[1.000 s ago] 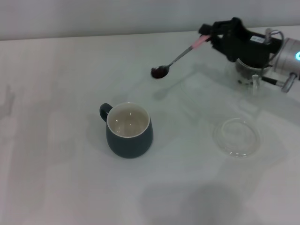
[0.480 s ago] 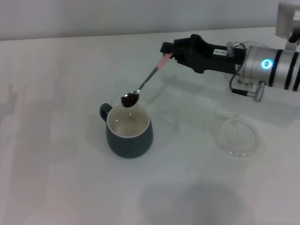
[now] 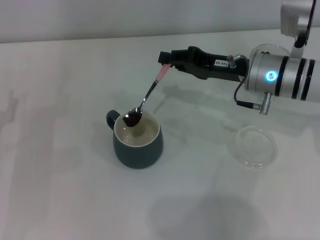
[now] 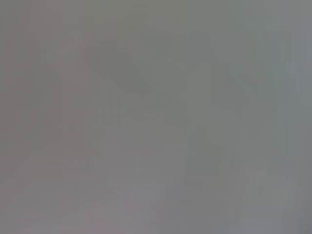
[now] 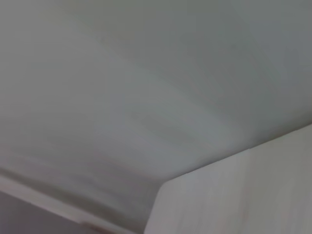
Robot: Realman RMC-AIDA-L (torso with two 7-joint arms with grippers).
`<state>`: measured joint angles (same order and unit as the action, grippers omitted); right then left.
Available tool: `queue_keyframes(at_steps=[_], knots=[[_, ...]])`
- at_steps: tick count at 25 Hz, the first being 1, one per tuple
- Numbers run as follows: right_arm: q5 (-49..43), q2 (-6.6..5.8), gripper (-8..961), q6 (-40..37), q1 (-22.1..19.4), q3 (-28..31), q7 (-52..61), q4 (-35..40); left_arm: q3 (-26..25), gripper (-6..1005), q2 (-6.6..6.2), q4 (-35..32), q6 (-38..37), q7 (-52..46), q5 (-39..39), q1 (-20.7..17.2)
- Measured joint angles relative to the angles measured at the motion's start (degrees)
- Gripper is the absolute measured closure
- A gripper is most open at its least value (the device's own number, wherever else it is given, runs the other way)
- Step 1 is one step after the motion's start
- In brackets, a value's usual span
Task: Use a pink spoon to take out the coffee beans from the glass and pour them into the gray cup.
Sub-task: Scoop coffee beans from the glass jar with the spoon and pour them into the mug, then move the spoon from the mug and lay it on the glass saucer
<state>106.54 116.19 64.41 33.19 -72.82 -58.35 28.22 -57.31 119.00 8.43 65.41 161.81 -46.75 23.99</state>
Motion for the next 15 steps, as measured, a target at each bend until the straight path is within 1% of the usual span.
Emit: queue_keyframes(at_steps=[9, 15], knots=[[-0.1, -0.13, 771, 0.0, -0.3, -2.6, -13.9, 2.2, -0.2, 179, 0.00, -0.1, 0.0, 0.0, 0.0, 0.1], [-0.1, -0.20, 771, 1.3, -0.6, -3.0, -18.0, 3.8, -0.2, 179, 0.00, -0.1, 0.0, 0.0, 0.0, 0.2]])
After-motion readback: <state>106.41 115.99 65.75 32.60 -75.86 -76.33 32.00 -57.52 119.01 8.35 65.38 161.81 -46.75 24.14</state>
